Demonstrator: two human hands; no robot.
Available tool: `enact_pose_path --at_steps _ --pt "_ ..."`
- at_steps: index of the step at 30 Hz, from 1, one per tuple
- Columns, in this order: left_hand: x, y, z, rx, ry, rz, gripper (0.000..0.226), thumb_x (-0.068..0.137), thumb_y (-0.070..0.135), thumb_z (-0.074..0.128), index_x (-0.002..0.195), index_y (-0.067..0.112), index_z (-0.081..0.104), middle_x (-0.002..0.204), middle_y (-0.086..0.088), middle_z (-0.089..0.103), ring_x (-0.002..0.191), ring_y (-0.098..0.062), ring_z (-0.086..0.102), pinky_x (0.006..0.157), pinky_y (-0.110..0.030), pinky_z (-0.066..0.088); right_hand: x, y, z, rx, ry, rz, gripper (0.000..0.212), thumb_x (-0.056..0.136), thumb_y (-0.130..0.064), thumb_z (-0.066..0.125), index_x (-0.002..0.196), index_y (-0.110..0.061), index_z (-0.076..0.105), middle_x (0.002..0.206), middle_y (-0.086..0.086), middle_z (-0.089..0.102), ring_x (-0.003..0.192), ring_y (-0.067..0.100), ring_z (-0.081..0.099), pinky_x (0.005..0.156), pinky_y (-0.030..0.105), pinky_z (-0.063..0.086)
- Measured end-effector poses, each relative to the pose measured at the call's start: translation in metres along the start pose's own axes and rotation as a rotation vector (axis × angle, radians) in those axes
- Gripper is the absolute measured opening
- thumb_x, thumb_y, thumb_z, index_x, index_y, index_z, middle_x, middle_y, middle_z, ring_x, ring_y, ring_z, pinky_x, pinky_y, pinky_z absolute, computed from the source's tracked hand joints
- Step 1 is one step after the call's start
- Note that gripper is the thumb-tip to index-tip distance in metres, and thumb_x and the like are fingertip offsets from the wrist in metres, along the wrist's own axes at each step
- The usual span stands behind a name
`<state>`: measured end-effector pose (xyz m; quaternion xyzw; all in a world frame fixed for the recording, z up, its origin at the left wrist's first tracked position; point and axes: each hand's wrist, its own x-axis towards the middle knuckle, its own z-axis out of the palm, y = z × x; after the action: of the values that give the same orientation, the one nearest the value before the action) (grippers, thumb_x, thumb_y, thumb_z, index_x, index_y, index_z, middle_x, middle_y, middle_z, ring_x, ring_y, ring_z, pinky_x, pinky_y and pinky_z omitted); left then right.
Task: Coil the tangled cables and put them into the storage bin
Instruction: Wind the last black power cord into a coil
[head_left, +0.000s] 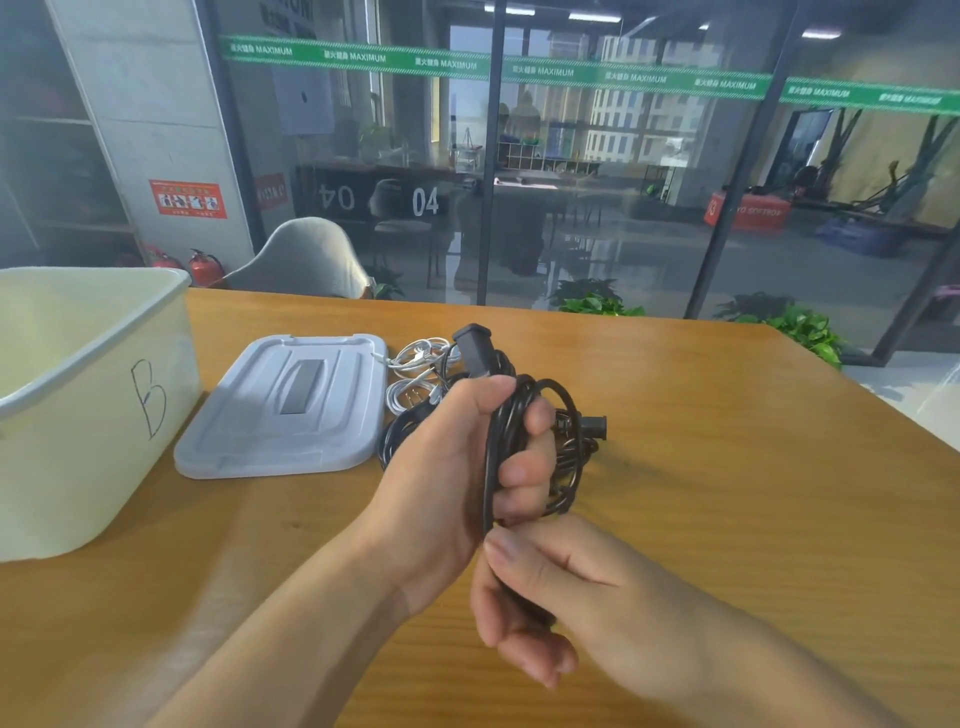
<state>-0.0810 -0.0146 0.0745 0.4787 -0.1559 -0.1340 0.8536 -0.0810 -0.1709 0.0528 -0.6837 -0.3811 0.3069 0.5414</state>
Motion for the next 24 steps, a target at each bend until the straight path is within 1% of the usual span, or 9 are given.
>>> enact_pose_path --at_steps 4,6,8,12,15,17,19,21,24 --pt "-0.001 0.002 -0.002 0.006 -0.029 0.025 0.028 0.102 0.037 0.038 0.088 0.016 0.051 0.065 0.003 0.034 0.052 -0.015 0.030 0.055 -0.028 0.029 0.001 0.008 -0.007 -0.135 -0.008 0.066 0.059 0.106 -0.058 0.036 0.082 -0.013 0.066 0.062 -0.005 0.057 0.057 0.010 0.052 0.059 0.019 0.043" --pt "-0.002 0.001 0.000 0.011 -0.026 0.026 0.027 0.101 0.036 0.038 0.087 0.016 0.051 0.065 0.003 0.034 0.050 -0.015 0.030 0.054 -0.027 0.031 0.002 0.013 -0.013 -0.209 -0.010 0.108 0.060 0.106 -0.060 0.035 0.079 -0.015 0.063 0.065 0.002 0.055 0.059 0.014 0.050 0.060 0.020 0.043" --pt "-0.003 0.000 0.003 0.028 -0.020 0.020 0.028 0.101 0.035 0.038 0.086 0.016 0.051 0.062 0.003 0.032 0.047 -0.014 0.028 0.051 -0.027 0.029 0.002 0.018 -0.022 -0.302 -0.022 0.122 0.060 0.107 -0.059 0.035 0.077 -0.014 0.059 0.068 0.002 0.053 0.060 0.015 0.049 0.062 0.022 0.044" --pt "-0.006 0.005 0.008 0.067 -0.094 -0.043 0.029 0.100 0.033 0.038 0.081 0.017 0.053 0.056 0.006 0.031 0.043 -0.010 0.022 0.047 -0.026 0.025 -0.004 0.021 -0.048 -0.345 -0.017 0.170 0.041 0.100 -0.058 0.052 0.072 -0.029 0.059 0.068 -0.010 0.049 0.058 0.007 0.043 0.058 0.027 0.040" --pt "-0.010 0.009 0.009 0.149 -0.182 -0.102 0.030 0.098 0.035 0.038 0.080 0.017 0.054 0.054 0.007 0.032 0.043 -0.009 0.022 0.046 -0.024 0.027 -0.014 0.021 -0.080 -0.420 0.097 0.176 0.053 0.093 -0.068 0.061 0.066 -0.023 0.056 0.062 -0.008 0.040 0.053 0.010 0.033 0.052 0.023 0.029" --pt "-0.010 0.010 0.009 0.227 -0.182 -0.134 0.031 0.097 0.036 0.039 0.079 0.017 0.055 0.053 0.007 0.031 0.043 -0.009 0.021 0.046 -0.024 0.026 -0.022 0.022 -0.102 -0.455 0.199 0.175 0.061 0.087 -0.075 0.064 0.066 -0.019 0.052 0.062 -0.006 0.034 0.053 0.013 0.029 0.051 0.022 0.026" --pt "-0.009 0.009 0.007 0.270 -0.146 -0.154 0.031 0.096 0.038 0.041 0.077 0.017 0.054 0.053 0.006 0.030 0.043 -0.010 0.021 0.046 -0.024 0.024 -0.030 0.026 -0.120 -0.518 0.333 0.195 0.068 0.082 -0.081 0.065 0.068 -0.015 0.055 0.062 -0.004 0.035 0.055 0.014 0.031 0.053 0.026 0.027" --pt "-0.008 0.009 0.004 0.287 -0.104 -0.153 0.031 0.095 0.038 0.041 0.075 0.018 0.054 0.053 0.005 0.028 0.043 -0.010 0.020 0.045 -0.024 0.024 -0.036 0.030 -0.133 -0.561 0.457 0.215 0.068 0.078 -0.083 0.066 0.067 -0.017 0.058 0.058 -0.006 0.037 0.052 0.013 0.034 0.052 0.028 0.031" --pt "-0.005 0.010 -0.004 0.337 -0.016 -0.127 0.032 0.093 0.040 0.043 0.070 0.021 0.054 0.053 0.004 0.025 0.043 -0.012 0.018 0.043 -0.024 0.023 -0.041 0.031 -0.145 -0.618 0.668 0.187 0.054 0.074 -0.073 0.072 0.069 -0.019 0.065 0.056 -0.002 0.047 0.051 0.012 0.042 0.055 0.031 0.038"
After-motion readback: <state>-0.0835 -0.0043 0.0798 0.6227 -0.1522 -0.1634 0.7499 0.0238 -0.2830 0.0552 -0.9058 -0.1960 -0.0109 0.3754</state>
